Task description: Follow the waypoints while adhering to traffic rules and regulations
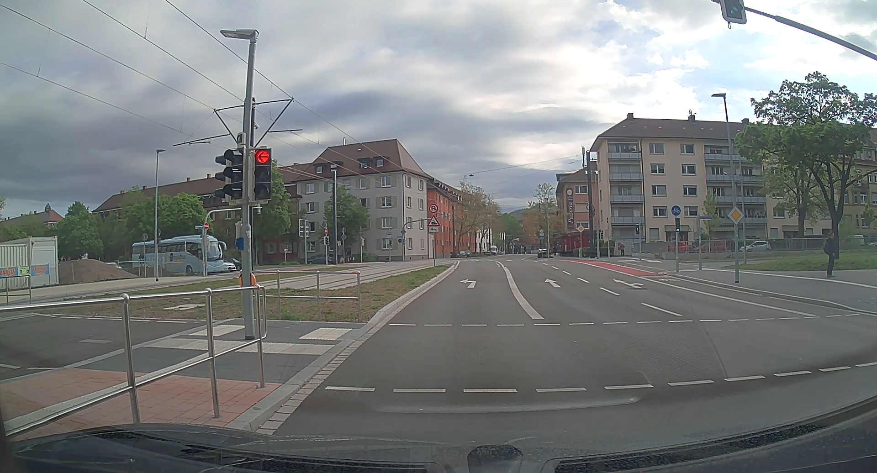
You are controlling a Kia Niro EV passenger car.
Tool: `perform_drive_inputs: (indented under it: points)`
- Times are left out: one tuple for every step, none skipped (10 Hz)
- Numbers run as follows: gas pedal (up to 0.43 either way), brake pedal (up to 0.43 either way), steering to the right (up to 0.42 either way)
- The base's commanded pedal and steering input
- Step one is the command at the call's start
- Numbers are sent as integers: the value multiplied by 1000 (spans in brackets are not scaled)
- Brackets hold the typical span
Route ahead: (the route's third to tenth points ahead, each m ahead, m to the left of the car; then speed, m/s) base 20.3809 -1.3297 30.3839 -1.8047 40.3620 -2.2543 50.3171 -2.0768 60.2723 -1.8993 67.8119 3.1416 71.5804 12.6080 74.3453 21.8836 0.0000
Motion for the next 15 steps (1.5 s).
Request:
perform_drive_inputs:
  points:
    - [0,256,0]
    - [0,256,0]
    - [0,256,0]
    - [0,256,0]
    - [0,256,0]
    - [0,256,0]
    - [0,256,0]
    - [0,256,0]
    - [0,256,0]
    - [0,256,0]
    - [0,256,-1]
    - [0,256,-7]
    - [0,256,-14]
    - [0,256,-14]
    - [0,256,-13]
